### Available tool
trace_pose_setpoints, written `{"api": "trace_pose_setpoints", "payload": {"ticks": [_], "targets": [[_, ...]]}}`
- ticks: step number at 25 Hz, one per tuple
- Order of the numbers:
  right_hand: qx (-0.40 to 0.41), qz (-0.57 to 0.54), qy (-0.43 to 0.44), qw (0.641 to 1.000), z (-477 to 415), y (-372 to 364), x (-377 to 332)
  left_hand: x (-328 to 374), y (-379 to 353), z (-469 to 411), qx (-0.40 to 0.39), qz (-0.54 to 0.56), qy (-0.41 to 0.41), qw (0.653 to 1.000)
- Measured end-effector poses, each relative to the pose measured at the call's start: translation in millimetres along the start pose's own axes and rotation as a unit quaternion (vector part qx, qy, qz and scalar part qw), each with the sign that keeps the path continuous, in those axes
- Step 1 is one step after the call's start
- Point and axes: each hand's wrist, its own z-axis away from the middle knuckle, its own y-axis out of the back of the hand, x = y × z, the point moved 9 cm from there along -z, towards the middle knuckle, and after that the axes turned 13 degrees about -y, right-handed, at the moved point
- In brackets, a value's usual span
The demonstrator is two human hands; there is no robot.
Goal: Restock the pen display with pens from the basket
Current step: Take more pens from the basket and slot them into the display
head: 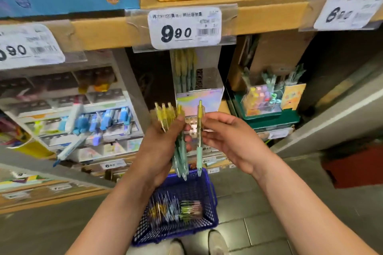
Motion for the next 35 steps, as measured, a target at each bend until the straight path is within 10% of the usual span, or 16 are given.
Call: {"api": "trace_pose_setpoints", "payload": {"ticks": [13, 35], "targets": [[0.157, 0.161, 0.407, 0.885, -60.8, -0.2, -167.9, -20.6, 7.0, -59.0, 0.015, 0.000, -0.041, 0.999], [0.232, 0.353, 0.348, 0.837, -94.7, -0.3, -132.7, -30.2, 5.7, -73.1, 0.008, 0.016, -0.024, 1.000]]}}
